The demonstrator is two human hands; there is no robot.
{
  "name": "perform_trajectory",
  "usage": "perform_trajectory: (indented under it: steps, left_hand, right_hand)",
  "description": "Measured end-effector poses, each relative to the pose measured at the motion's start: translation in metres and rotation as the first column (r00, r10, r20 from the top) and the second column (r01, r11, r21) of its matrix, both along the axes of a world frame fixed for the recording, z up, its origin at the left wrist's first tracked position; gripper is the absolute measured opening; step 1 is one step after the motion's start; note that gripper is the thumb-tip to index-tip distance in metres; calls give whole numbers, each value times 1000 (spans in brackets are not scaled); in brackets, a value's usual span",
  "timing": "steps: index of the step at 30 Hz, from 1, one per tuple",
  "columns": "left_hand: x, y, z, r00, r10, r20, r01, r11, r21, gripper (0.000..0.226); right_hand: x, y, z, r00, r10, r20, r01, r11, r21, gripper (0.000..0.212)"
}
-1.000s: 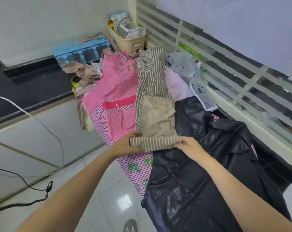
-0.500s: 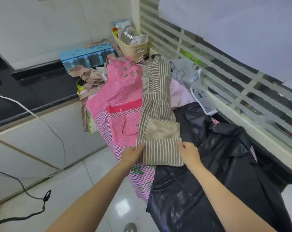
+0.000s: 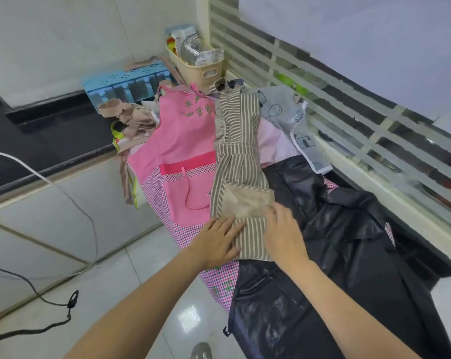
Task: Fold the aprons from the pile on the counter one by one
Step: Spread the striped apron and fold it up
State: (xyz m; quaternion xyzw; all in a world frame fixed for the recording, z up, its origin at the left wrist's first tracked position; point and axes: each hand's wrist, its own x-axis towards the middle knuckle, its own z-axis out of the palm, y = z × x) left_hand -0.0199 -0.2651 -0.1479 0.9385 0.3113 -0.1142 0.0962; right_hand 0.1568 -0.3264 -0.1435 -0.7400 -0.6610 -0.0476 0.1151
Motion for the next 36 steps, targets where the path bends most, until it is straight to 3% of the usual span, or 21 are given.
perform_trajectory:
  steps: [2,5,7,10,12,14,16,19,22,27,31,34,36]
  left_hand:
    - [-5,4,-9,999,-27,-36,27,999,-17,90]
    - [-17,7,-17,987,-127,-98,127,992,-9,96]
    - [-23,10,-23,991,-133,-35,132,991,-16,92]
    - [-25,15,-15,998,-50,36,55,986,-159,105]
    - [-26,20,-6,993,62,100,-28,950,-311,98]
    - [-26,25,2,953,256,161,-157,873,-463,85]
    - [-26,33,12,849,497,179,-292,723,-626,68]
    - [-24,44,27,632,753,183,-277,440,-854,40]
    - [-17,47,32,539,831,138,-310,348,-885,49]
    - [-10,46,25,466,884,49,-371,246,-896,60]
    - [-8,43,17,434,898,64,-407,259,-876,56]
    - [-5,44,15,417,906,74,-450,276,-849,51]
    - [-3,46,13,484,868,110,-571,409,-712,47]
  right_hand:
    - [1,-7,-11,967,252,46,-250,968,-33,47]
    - [6,-17,-18,943,332,11,-310,891,-331,76]
    - [16,-16,-17,920,386,-72,-371,795,-480,88]
    - [26,-11,-13,913,334,-235,-408,766,-497,92]
    - [28,-7,-11,871,162,-464,-390,803,-450,90]
    - [32,-2,-9,786,-31,-618,-284,870,-404,77]
    - [37,5,4,648,-200,-735,-150,912,-381,47]
    - [42,13,22,310,-352,-883,-91,913,-397,18]
    - [36,20,29,229,-394,-890,-57,908,-416,15]
    - [24,29,19,250,-472,-846,-18,871,-491,33]
    - [17,41,6,559,-494,-666,135,846,-515,46]
    - [6,51,2,667,-523,-531,226,820,-525,50]
    - [2,55,-2,687,-553,-472,278,800,-532,50]
